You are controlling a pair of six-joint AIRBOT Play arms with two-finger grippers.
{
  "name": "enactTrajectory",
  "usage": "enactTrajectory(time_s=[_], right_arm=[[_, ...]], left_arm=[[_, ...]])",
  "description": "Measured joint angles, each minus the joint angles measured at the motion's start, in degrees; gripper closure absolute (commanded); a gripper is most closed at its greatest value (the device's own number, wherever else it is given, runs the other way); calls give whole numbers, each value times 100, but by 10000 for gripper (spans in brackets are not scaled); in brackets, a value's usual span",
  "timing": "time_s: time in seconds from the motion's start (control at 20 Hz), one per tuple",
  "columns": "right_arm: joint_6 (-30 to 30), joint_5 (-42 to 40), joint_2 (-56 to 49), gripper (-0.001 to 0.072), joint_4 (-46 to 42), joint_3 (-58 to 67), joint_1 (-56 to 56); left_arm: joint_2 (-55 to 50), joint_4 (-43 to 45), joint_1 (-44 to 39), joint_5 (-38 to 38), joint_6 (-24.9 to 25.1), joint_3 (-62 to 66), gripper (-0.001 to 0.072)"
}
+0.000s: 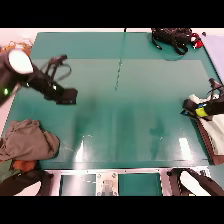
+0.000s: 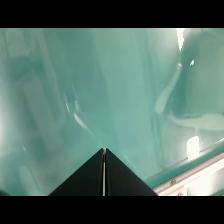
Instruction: Fold the shirts.
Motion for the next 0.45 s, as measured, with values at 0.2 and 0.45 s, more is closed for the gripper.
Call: enactTrajectory(time_s=[0.2,0.45], right_arm=[[-131,-247,313,696,90,-411,455],[-173,-332,407,696,131,-538,610]], left_arm=[[468,109,-166,262,-168,-798,681],[605,170,-227,367,-234,-1049,681]])
